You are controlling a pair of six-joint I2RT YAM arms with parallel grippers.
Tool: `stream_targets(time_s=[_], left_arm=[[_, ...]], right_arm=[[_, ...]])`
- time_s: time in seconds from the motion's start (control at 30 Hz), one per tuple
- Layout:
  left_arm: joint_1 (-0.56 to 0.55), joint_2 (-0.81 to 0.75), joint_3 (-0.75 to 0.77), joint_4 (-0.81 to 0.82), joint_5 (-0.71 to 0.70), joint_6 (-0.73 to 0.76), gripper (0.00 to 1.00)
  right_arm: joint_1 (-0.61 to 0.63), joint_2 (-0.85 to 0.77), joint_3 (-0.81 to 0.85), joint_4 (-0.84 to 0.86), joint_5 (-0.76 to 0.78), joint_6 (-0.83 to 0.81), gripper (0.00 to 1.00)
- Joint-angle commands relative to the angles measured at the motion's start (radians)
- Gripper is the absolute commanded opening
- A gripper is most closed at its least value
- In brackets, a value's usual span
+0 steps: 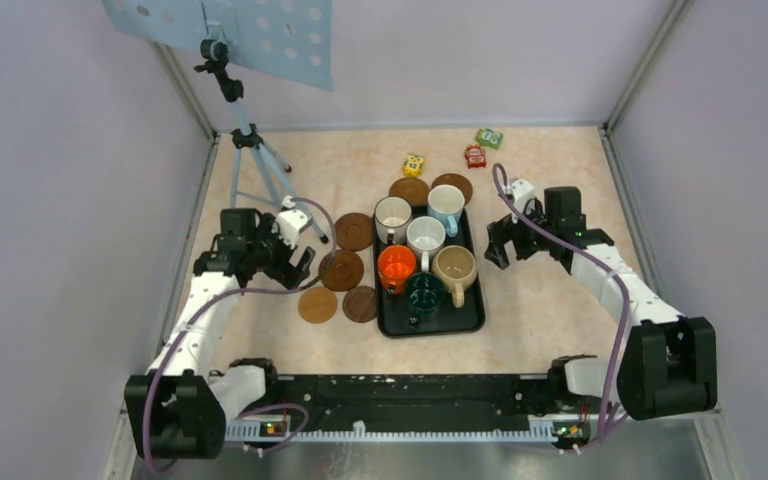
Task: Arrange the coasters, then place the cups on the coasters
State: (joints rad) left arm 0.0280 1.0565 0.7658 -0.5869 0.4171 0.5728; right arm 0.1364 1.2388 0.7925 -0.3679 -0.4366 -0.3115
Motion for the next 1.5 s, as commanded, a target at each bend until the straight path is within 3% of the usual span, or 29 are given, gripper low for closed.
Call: stream_targets(time_s=[0.0, 0.27, 0.5, 0.63, 0.8, 1.47], left_arm=[[-0.125, 0.026, 0.005, 0.015, 0.029, 0.089, 0.99], [-0.353, 0.114, -0.027, 0.101, 0.179, 0.314, 0.99], [-0.413, 0.281, 0.042, 0.11, 0.273, 0.508, 0.91], [-0.416, 0.374, 0.059, 0.162, 0.284, 0.551, 0.84], [-0.42, 0.434, 0.095, 0.202, 0.295, 0.536, 0.76], [-0.483, 0.6, 0.124, 0.354, 0.281, 0.418, 0.65]], right_arm=[[0.016, 0.019, 0.023, 0.064, 0.002, 0.046, 0.94], [0.025, 0.106, 0.087, 0.06, -0.006, 0.129, 0.89], [0.013, 0.114, 0.113, 0.037, 0.013, 0.171, 0.89], [-0.056, 0.111, 0.128, 0.033, -0.048, 0.214, 0.89], [-0.146, 0.1, 0.143, 0.017, -0.1, 0.223, 0.89], [-0.35, 0.073, 0.212, -0.022, -0.27, 0.277, 0.88]])
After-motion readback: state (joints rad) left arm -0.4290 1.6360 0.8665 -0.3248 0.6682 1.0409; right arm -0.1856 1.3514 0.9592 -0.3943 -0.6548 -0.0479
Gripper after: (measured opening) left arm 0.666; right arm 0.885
